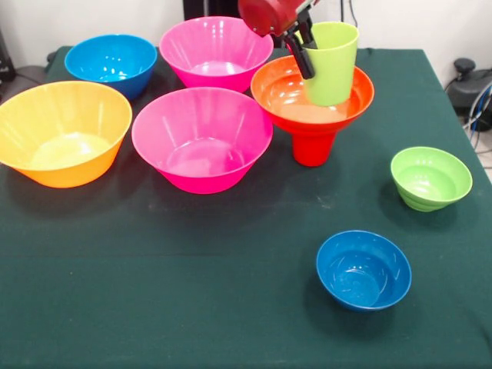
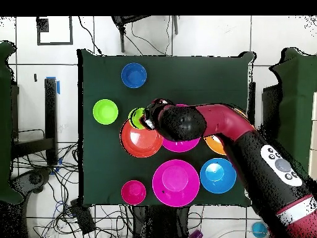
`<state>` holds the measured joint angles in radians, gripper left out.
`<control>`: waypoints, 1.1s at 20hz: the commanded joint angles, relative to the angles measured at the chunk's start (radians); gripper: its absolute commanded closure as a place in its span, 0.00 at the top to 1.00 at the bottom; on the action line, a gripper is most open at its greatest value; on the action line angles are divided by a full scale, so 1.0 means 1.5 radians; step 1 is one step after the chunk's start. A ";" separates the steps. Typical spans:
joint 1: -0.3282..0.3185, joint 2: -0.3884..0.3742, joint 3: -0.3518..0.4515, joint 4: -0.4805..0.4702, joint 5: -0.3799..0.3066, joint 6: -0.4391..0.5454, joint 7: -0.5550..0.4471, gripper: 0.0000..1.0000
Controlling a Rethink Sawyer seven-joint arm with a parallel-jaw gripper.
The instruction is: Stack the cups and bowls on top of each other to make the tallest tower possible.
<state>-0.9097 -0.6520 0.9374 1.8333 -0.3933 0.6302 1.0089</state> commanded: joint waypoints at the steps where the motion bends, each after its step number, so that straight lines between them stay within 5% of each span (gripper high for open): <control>1: 0.033 0.006 -0.033 0.017 -0.079 -0.003 -0.017 0.00; 7: 0.058 -0.018 -0.069 -0.018 -0.128 0.042 -0.029 0.00; 22: 0.052 -0.032 -0.060 -0.030 -0.121 0.048 -0.018 0.00</control>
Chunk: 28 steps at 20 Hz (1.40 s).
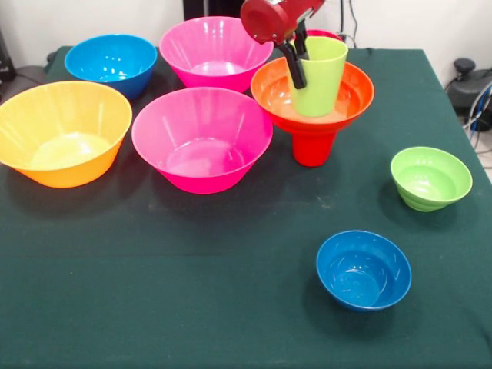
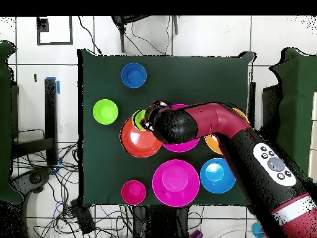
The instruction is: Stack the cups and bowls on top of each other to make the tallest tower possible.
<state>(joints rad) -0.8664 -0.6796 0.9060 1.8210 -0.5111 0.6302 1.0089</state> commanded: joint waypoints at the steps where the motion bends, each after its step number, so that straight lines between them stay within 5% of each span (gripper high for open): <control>1: 0.024 -0.016 -0.037 -0.022 -0.036 0.053 -0.017 0.00; 8: 0.035 -0.033 -0.020 -0.030 0.011 0.090 -0.002 0.00; 12: 0.072 -0.029 -0.064 -0.036 -0.031 0.072 0.023 0.00; 28: 0.030 0.002 -0.093 0.045 -0.061 0.023 -0.002 0.00</control>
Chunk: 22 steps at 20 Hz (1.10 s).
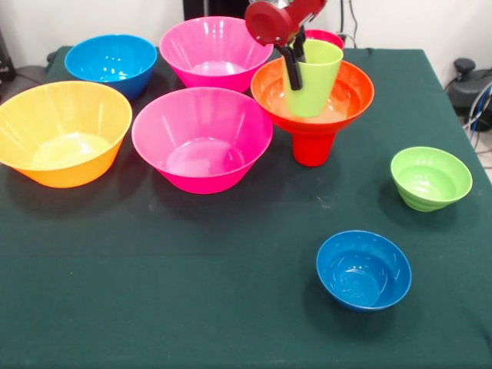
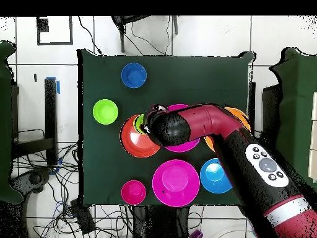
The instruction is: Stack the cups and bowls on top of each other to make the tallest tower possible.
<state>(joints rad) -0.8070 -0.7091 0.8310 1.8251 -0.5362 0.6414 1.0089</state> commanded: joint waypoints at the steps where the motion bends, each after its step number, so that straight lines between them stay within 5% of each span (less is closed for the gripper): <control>1: -0.013 0.016 -0.042 0.050 -0.044 0.015 -0.002 0.00; 22: -0.055 0.028 -0.035 0.150 -0.053 -0.058 0.033 0.00</control>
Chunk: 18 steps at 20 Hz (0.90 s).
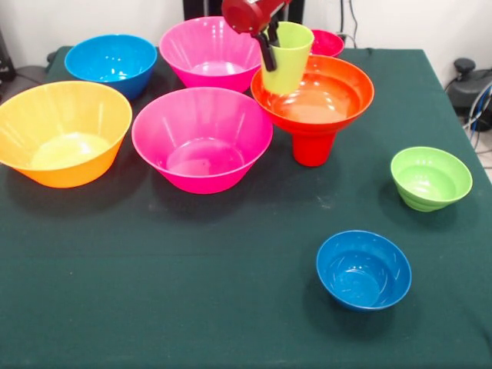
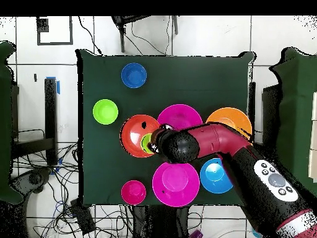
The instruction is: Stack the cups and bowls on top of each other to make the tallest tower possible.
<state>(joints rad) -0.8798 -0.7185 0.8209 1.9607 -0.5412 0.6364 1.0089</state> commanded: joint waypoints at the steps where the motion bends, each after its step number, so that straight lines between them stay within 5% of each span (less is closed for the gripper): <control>1: -0.006 0.037 -0.030 0.061 -0.052 -0.060 0.035 0.00; 18: 0.003 0.085 -0.019 0.058 -0.051 -0.177 0.052 0.00</control>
<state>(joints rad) -0.9025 -0.6481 0.8208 2.0095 -0.5441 0.4327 1.0089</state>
